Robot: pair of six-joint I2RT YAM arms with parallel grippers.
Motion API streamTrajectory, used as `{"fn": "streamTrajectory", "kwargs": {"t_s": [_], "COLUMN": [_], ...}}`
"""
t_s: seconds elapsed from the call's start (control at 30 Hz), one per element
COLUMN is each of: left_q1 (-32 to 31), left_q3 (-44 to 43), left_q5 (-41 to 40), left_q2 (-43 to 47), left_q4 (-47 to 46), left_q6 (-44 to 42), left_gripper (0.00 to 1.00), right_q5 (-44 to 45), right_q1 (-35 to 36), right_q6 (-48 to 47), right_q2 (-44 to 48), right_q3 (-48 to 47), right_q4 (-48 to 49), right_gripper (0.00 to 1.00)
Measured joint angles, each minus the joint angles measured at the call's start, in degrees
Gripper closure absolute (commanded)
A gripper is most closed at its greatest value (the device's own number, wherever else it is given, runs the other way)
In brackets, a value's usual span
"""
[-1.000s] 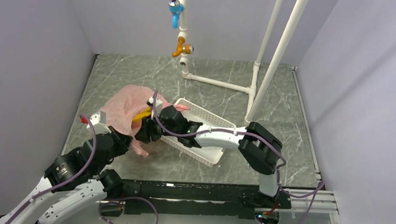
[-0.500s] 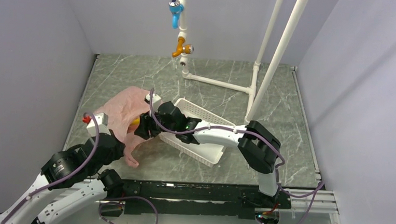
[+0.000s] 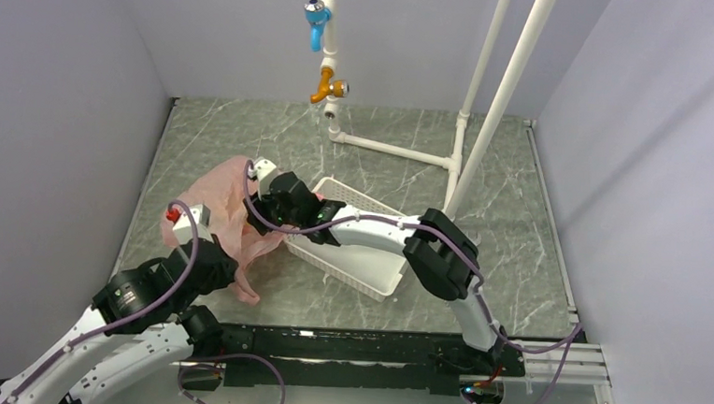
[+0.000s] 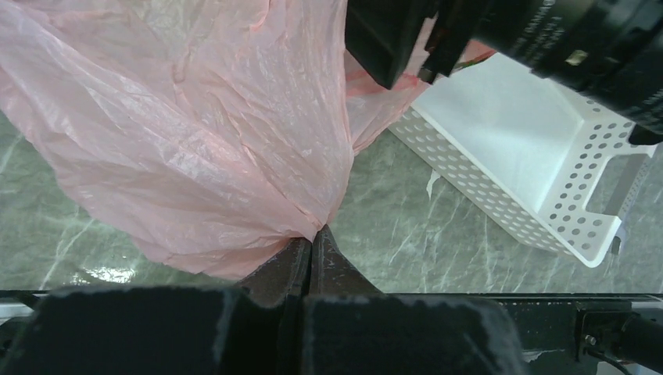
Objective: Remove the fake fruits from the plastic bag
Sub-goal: Take out the fake fruit from the plastic bag.
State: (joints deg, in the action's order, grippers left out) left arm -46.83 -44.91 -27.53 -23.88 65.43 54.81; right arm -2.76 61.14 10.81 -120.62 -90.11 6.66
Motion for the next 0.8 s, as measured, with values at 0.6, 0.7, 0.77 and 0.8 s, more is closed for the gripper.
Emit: {"fn": "streamTrajectory", "kwargs": {"t_s": [0.6,0.7,0.77,0.8], "left_q1": [0.00,0.00,0.00,0.00], "left_q3": [3.43,3.23,2.84,2.67], "left_q5": [-4.72,-5.53,-5.75,-5.79], "left_q2": [1.55,0.81,-0.35,-1.05], "left_q4": [0.57,1.77,2.60,2.95], "left_q6": [7.45,8.09,8.41,8.68], "left_gripper": [1.00,1.00,1.00,1.00], "right_q5": [12.33,11.47,10.56,9.90], "right_q1": [-0.13,-0.74,-1.20,-1.40], "right_q6": [-3.74,-4.26,-5.31,-5.92], "right_q2": [-9.31,-11.34,-12.98,-13.60], "right_q3": [-1.07,-2.47,-3.82,-4.11], "right_q4": [7.96,9.01,9.46,9.97], "right_gripper": [0.09,0.05,0.01,0.00]}}
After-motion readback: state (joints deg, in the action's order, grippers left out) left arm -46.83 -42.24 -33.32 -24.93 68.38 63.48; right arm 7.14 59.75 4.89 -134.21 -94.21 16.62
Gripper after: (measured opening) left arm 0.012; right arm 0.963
